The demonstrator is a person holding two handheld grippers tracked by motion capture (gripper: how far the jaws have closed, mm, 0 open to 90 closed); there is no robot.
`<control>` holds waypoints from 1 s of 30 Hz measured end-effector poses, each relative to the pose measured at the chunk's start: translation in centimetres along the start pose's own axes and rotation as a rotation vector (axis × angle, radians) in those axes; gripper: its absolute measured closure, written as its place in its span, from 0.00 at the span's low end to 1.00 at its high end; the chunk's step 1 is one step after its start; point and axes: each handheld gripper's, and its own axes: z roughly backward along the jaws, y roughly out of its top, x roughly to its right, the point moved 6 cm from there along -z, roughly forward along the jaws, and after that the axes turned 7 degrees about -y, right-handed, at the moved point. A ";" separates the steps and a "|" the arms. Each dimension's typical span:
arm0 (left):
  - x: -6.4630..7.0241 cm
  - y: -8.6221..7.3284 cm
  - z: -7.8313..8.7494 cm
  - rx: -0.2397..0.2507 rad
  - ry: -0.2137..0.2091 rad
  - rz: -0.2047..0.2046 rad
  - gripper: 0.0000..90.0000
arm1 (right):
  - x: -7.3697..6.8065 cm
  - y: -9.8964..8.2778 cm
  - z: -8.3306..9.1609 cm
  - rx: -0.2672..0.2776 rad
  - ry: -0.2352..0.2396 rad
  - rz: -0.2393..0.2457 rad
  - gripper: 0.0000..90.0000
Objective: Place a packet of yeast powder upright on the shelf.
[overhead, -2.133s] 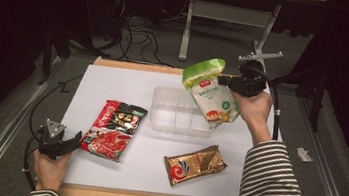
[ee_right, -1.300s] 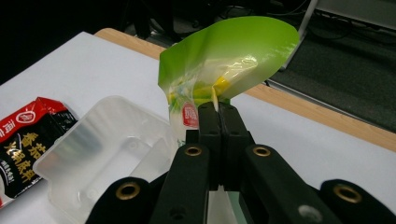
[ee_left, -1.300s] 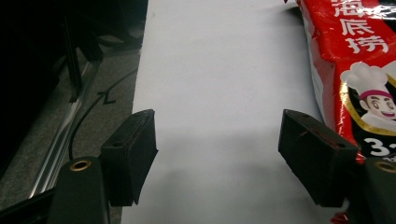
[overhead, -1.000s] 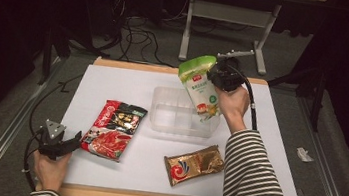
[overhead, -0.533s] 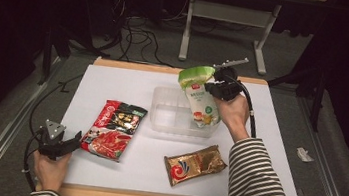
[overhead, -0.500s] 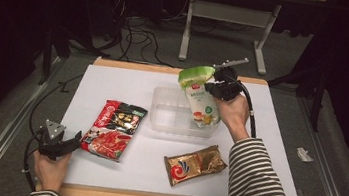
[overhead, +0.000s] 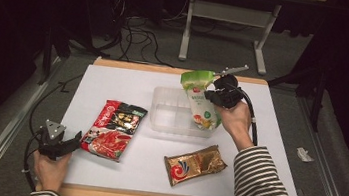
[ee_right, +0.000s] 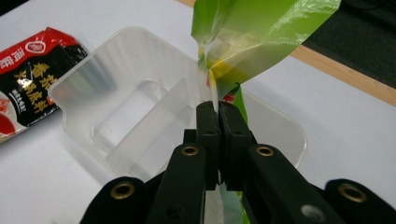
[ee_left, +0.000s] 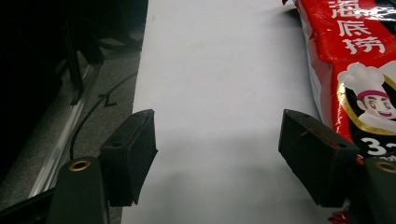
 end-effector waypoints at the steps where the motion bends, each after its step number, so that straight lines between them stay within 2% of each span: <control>1: 0.0 0.0 0.0 0.000 0.000 0.000 0.31 | 0.0 0.0 0.0 0.000 0.000 0.000 0.99; 7: 0.0 0.0 0.0 -0.001 0.003 0.000 0.31 | 0.0 -0.2 0.0 -0.035 -0.005 0.009 0.96; 8: 0.0 0.0 0.0 -0.001 0.002 -0.002 0.31 | 0.0 -0.2 -0.2 -0.057 -0.013 0.023 0.91; 11: 0.0 0.0 0.0 -0.002 0.003 -0.001 0.31 | 0.0 -0.3 -0.6 -0.076 -0.028 0.025 0.86; 12: 0.0 0.0 -0.1 -0.002 0.002 -0.001 0.31 | 0.2 -0.2 -1.0 -0.104 -0.041 0.027 0.81; 13: 0.0 0.0 -0.1 -0.002 0.002 -0.001 0.31 | 0.2 -0.2 -1.0 -0.104 -0.041 0.027 0.81; 16: 0.0 0.0 -0.1 -0.004 0.003 -0.001 0.31 | 0.3 0.0 -1.6 -0.156 -0.065 0.043 0.75; 18: 0.0 0.0 -0.1 -0.004 0.003 -0.001 0.31 | 0.3 0.0 -1.8 -0.170 -0.063 0.043 0.75; 20: 0.0 0.0 -0.1 -0.003 0.004 -0.002 0.31 | 0.4 -0.2 -2.6 -0.212 -0.047 0.030 0.76; 21: 0.0 0.0 -0.1 -0.003 0.004 -0.002 0.31 | 0.4 -0.2 -2.6 -0.212 -0.047 0.030 0.76; 22: 0.0 0.0 -0.1 -0.002 0.004 -0.002 0.31 | 0.3 -0.4 -3.0 -0.224 -0.030 0.015 0.84; 23: 0.0 0.0 -0.1 -0.002 0.004 -0.002 0.31 | 0.3 -0.4 -3.0 -0.224 -0.030 0.015 0.84; 24: 0.0 0.0 0.0 -0.003 0.004 0.000 0.31 | 0.2 -0.3 -3.1 -0.222 -0.027 0.028 0.95; 25: 0.0 0.0 0.0 0.002 0.004 0.004 0.31 | 0.1 -0.3 -3.1 -0.215 -0.030 0.029 0.99; 27: 0.0 0.0 0.0 0.005 0.002 0.005 0.31 | 0.0 -0.3 -3.1 -0.209 -0.025 0.016 1.00; 28: 0.0 0.0 0.0 0.007 0.001 0.004 0.31 | 0.2 -0.3 -3.1 -0.174 -0.019 -0.009 1.00; 29: 0.0 0.0 0.0 0.007 0.001 0.004 0.31 | 0.2 -0.3 -3.1 -0.174 -0.019 -0.009 1.00; 30: 0.0 0.0 0.0 0.004 0.001 0.002 0.31 | 0.4 -0.3 -3.0 -0.151 -0.021 -0.030 1.00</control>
